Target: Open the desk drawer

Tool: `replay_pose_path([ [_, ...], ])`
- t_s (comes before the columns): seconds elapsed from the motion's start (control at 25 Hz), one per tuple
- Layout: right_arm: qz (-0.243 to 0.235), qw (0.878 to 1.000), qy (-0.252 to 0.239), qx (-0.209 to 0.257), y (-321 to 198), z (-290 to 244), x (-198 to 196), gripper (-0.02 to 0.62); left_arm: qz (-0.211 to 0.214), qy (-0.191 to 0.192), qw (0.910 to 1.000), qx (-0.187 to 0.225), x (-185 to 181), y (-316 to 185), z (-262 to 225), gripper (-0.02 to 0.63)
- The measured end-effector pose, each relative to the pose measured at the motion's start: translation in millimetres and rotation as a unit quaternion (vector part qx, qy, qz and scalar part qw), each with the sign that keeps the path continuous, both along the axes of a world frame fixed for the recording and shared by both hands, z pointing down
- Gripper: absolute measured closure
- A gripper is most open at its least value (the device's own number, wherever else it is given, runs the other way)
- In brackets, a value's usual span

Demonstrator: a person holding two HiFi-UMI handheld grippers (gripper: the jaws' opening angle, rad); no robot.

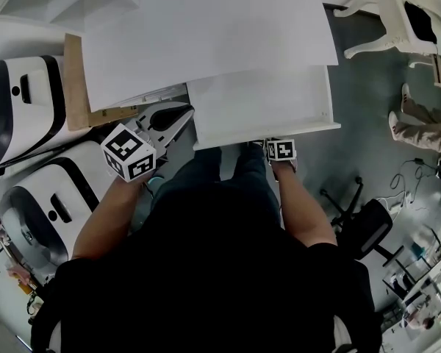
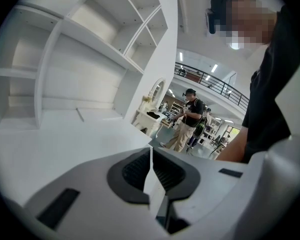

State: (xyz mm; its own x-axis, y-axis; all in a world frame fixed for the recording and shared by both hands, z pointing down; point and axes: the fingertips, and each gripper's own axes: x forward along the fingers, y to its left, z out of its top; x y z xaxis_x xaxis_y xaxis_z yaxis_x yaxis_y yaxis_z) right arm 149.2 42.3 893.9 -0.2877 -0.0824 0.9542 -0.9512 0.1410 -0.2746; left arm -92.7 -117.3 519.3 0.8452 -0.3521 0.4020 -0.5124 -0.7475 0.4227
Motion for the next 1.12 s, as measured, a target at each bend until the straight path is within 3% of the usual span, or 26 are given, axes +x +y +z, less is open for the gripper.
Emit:
replay_pose_path([
  [0.44, -0.006, 1.0, -0.019, 0.022, 2.2, -43.5, 27.1, 0.508, 0.003, 0.01, 0.9997, 0.023, 24.3, -4.8, -20.3, 0.584],
  [0.8, 0.009, 0.992, -0.035, 0.123, -60.5, -126.2, 58.6, 0.517, -0.005, 0.012, 0.9986, 0.051, 39.8, -8.6, -46.1, 0.584],
  [1.12, 0.025, 0.969, -0.061, 0.236, -127.4, -216.2, 81.6, 0.532, -0.021, 0.015, 0.9963, 0.082, 56.1, -12.1, -73.5, 0.584],
])
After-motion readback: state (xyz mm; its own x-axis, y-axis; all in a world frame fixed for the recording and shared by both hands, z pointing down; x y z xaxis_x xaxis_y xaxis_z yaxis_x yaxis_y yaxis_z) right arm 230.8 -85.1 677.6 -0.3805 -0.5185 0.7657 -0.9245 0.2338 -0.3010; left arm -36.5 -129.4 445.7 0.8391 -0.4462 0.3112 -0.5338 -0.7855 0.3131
